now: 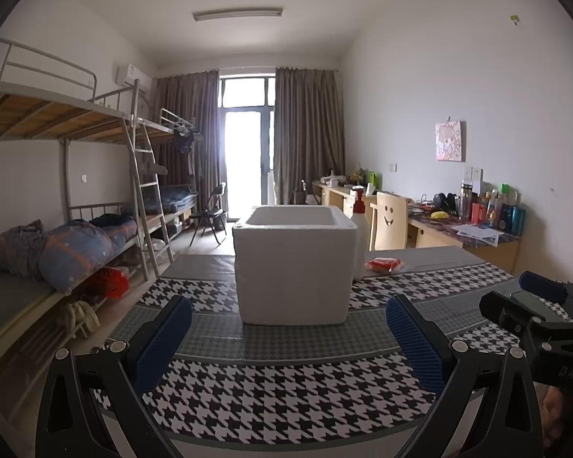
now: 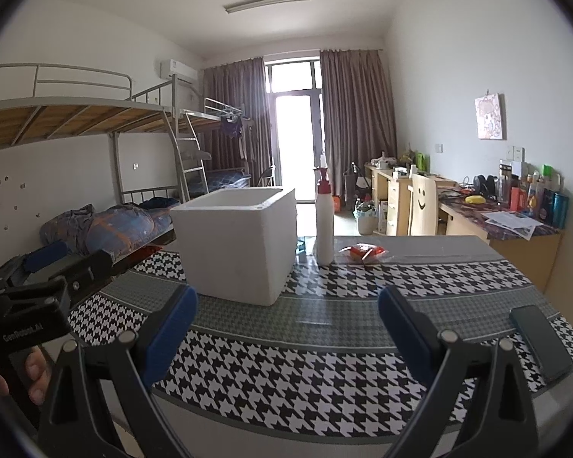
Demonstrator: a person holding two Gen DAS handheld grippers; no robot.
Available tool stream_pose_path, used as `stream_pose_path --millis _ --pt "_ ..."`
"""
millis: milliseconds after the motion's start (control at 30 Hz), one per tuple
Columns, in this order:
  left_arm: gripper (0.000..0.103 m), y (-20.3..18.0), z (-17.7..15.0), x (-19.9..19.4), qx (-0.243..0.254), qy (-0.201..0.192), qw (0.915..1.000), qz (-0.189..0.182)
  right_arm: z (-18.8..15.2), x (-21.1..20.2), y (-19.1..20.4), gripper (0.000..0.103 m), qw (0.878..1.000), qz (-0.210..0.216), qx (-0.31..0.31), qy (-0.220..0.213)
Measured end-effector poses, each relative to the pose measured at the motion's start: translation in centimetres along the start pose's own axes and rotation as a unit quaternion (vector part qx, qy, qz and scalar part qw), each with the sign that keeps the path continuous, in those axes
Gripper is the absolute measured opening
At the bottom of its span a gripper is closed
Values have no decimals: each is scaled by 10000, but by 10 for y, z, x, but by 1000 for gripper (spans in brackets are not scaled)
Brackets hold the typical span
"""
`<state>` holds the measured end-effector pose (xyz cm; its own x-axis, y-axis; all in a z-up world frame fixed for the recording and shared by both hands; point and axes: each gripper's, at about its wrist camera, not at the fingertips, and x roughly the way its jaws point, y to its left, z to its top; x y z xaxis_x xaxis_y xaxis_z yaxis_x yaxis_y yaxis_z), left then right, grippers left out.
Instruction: Organize soft objects
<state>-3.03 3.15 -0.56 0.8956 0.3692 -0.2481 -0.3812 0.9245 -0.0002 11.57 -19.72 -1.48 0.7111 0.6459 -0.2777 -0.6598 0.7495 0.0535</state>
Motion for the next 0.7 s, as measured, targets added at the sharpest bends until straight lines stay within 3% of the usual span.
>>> stream_pose_path --millis 700 --pt "102 7 -9 -18 62 42 10000 -28 -14 -19 4 98 9999 -104 43 7"
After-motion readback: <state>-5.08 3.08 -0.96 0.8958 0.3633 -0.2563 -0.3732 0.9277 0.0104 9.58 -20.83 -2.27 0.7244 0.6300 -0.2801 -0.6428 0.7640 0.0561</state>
